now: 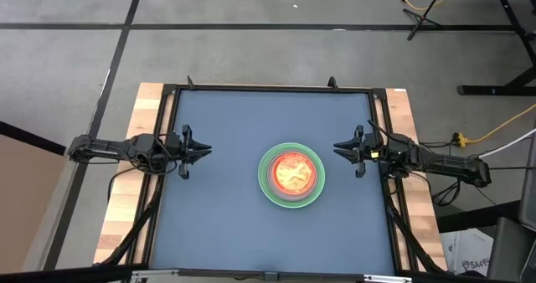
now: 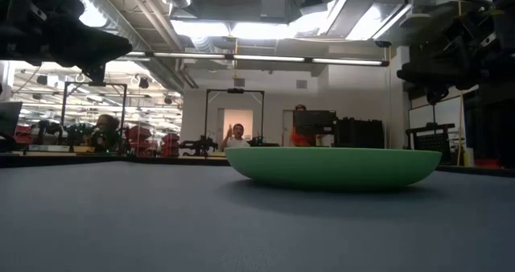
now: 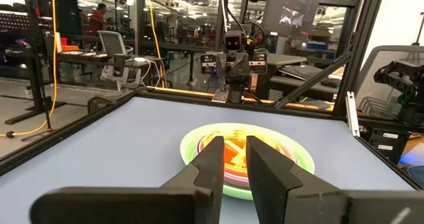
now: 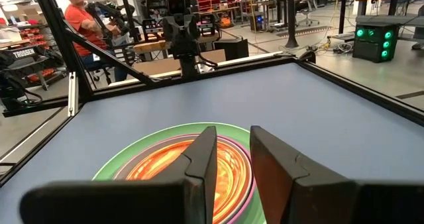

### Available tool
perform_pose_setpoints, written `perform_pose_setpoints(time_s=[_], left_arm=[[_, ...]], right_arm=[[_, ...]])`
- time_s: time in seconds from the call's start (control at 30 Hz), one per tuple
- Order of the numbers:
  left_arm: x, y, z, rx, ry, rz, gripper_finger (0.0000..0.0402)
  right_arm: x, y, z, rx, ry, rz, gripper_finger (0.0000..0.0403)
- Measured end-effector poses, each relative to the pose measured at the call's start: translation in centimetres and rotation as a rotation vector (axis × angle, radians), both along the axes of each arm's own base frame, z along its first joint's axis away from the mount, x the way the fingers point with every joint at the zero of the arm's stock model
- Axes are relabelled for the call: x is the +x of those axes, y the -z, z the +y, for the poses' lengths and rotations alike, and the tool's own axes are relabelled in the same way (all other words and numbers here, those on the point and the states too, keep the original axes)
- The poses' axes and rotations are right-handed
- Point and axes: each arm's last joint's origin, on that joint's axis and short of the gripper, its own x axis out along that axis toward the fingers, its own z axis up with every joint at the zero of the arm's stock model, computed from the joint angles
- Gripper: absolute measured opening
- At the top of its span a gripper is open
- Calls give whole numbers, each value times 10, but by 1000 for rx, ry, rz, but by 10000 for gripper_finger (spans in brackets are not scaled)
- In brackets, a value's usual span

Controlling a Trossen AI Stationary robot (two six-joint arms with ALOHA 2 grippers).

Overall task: Stack plastic plates
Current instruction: Return to Home Position

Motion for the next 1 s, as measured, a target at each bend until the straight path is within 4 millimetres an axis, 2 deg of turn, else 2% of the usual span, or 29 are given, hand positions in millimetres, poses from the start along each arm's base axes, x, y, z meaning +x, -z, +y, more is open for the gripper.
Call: perform_pose_setpoints(time_s=[0.4,0.67,1.0], left_arm=[[0,0,0,13,-8,2,57],[0,0,0,185,-17,25,57],[0,0,0,157,-16,21,57]], right_arm=[[0,0,0,1,0,1,83],[0,0,0,1,0,1,83],[0,0,0,1,0,1,83]])
